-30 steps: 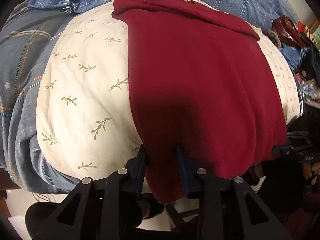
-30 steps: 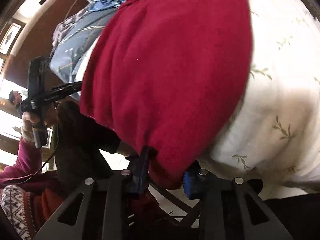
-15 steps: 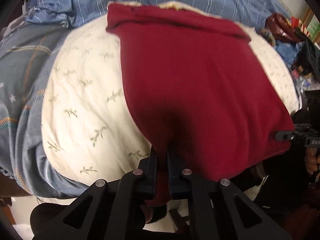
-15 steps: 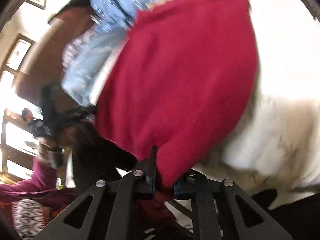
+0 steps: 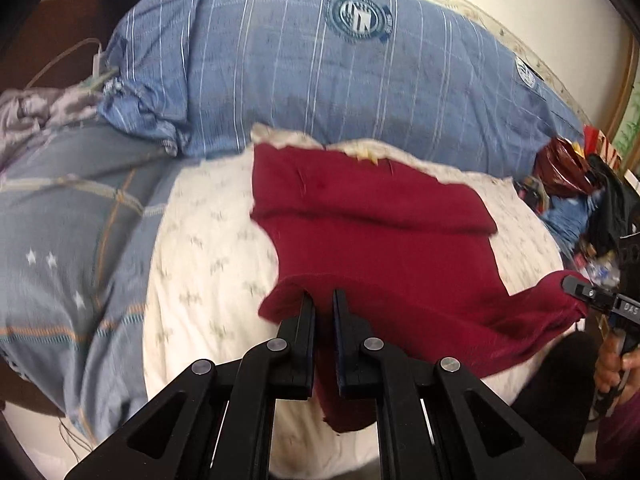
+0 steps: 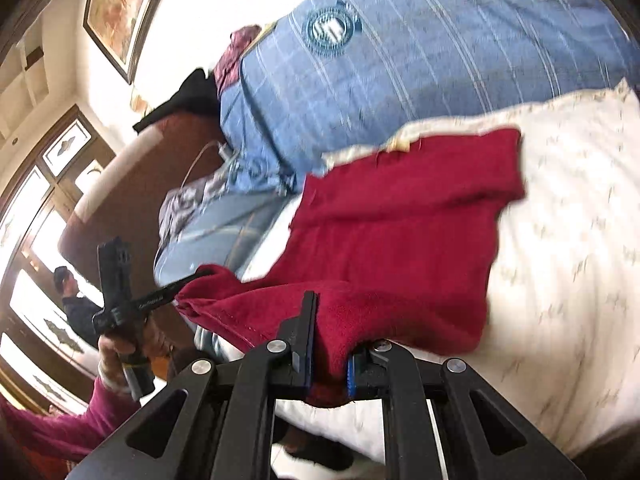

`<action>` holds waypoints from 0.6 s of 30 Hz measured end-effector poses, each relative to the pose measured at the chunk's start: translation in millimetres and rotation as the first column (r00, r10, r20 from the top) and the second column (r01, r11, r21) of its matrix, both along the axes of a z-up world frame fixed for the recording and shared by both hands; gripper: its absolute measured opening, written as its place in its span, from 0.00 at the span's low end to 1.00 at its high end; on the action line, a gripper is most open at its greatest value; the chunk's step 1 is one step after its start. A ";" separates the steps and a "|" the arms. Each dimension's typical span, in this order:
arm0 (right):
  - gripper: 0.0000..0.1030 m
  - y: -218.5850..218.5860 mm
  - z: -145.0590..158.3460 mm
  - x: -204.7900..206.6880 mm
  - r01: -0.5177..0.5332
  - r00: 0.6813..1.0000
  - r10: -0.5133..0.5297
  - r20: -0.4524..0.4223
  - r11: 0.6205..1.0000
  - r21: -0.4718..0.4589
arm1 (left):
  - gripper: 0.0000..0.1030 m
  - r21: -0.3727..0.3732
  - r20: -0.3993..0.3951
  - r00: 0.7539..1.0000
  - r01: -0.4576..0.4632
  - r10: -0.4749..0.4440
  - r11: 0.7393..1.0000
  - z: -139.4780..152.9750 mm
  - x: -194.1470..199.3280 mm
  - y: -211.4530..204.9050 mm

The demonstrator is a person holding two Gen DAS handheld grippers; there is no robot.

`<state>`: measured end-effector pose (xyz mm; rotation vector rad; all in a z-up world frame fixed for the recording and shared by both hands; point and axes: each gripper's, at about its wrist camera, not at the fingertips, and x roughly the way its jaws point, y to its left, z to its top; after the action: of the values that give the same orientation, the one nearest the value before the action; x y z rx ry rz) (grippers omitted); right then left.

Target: Fold small clothes

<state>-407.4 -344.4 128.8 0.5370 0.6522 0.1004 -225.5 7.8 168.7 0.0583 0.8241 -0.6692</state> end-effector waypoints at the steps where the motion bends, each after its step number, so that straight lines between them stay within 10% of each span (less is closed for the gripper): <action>1: 0.10 -3.2 5.2 4.0 0.010 1.000 -0.010 0.015 1.000 -0.016 | 0.06 0.002 0.013 1.000 -0.004 0.004 1.000 0.3 -0.6 -2.4; 18: 0.10 -25.0 9.8 57.2 0.080 0.997 -0.080 0.000 0.995 -0.054 | 0.06 0.029 0.054 0.996 -0.071 0.069 0.997 -2.8 42.2 -44.7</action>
<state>-350.2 -369.4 138.6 0.5102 0.6330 0.0065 -183.3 -36.9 165.8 0.0745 0.7826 -0.5865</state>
